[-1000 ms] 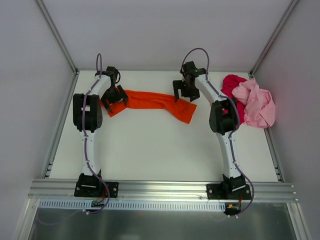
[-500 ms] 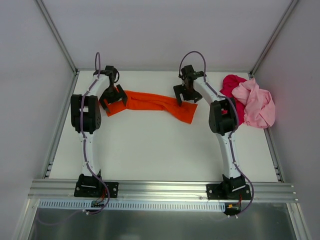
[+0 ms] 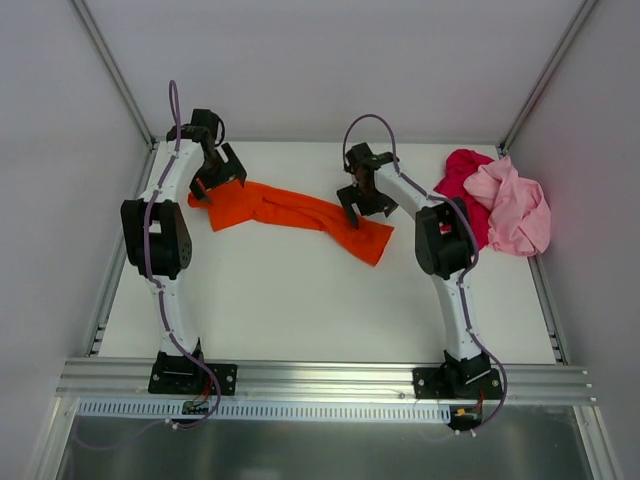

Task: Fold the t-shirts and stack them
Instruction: Rotate the tshirt 90 degrees

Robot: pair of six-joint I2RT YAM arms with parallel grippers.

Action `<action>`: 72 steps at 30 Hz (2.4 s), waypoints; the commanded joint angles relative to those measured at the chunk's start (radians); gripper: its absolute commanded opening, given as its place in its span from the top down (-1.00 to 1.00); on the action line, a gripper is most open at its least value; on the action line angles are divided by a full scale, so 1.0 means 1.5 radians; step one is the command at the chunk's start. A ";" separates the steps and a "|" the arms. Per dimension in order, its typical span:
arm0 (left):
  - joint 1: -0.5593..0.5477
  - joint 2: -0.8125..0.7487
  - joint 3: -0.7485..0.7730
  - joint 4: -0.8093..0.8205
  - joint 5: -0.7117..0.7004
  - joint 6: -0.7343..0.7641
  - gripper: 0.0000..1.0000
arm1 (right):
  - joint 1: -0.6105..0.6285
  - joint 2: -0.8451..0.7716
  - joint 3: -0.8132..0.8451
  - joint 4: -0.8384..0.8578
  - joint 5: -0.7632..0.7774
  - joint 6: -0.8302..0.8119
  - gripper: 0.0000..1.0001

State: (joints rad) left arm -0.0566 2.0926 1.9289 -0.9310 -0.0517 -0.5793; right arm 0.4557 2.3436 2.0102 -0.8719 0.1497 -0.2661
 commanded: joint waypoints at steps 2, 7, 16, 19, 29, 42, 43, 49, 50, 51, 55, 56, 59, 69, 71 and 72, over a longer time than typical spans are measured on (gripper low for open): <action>0.009 -0.034 0.030 -0.019 0.020 0.005 -0.98 | 0.050 -0.064 -0.081 -0.067 -0.009 -0.010 -0.99; 0.011 -0.037 0.069 -0.030 0.026 0.002 -0.97 | 0.101 -0.141 -0.213 -0.054 -0.063 -0.005 -1.00; 0.021 -0.053 0.093 -0.071 -0.014 -0.008 -0.98 | 0.247 -0.179 -0.260 -0.025 -0.218 -0.005 -0.99; 0.022 -0.040 0.082 -0.089 -0.012 -0.013 -0.98 | 0.285 -0.160 -0.215 -0.029 -0.273 -0.006 -0.99; 0.020 0.040 0.031 -0.114 0.015 -0.029 -0.98 | 0.312 -0.208 -0.200 -0.036 -0.208 -0.036 -0.99; 0.000 0.120 0.016 -0.122 0.013 -0.035 -0.87 | 0.219 -0.252 -0.110 -0.025 0.149 -0.008 -0.99; -0.001 0.123 0.016 -0.122 0.012 -0.034 -0.87 | 0.218 -0.247 -0.108 -0.029 0.203 -0.012 -0.99; -0.001 0.165 0.053 -0.146 0.020 -0.021 -0.87 | 0.215 -0.221 -0.161 -0.050 0.239 0.005 -0.99; -0.001 0.174 0.058 -0.148 0.022 -0.021 -0.87 | 0.215 -0.223 -0.173 -0.049 0.230 0.021 -0.99; -0.001 0.174 0.057 -0.146 0.029 -0.021 -0.87 | 0.216 -0.225 -0.197 -0.046 0.210 0.029 -0.99; -0.005 0.183 0.055 -0.130 0.056 -0.015 -0.88 | 0.217 -0.247 -0.265 -0.020 0.186 0.041 -0.99; -0.006 0.186 0.057 -0.127 0.061 -0.013 -0.87 | 0.217 -0.248 -0.279 -0.018 0.181 0.040 -0.99; -0.012 0.196 0.060 -0.114 0.086 -0.007 -0.89 | 0.217 -0.247 -0.296 -0.015 0.171 0.037 -0.99; -0.064 0.239 0.129 -0.079 0.192 0.039 -0.94 | 0.218 -0.251 -0.315 -0.028 0.121 0.028 -1.00; -0.068 0.247 0.139 -0.079 0.212 0.038 -0.94 | 0.218 -0.253 -0.315 -0.031 0.101 0.025 -0.99; -0.068 0.252 0.140 -0.076 0.216 0.038 -0.95 | 0.218 -0.252 -0.314 -0.033 0.095 0.023 -1.00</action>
State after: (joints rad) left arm -0.1265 2.4256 2.1048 -1.0988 0.1398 -0.5297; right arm 0.7761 2.0186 1.5398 -0.9016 0.3420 -0.2264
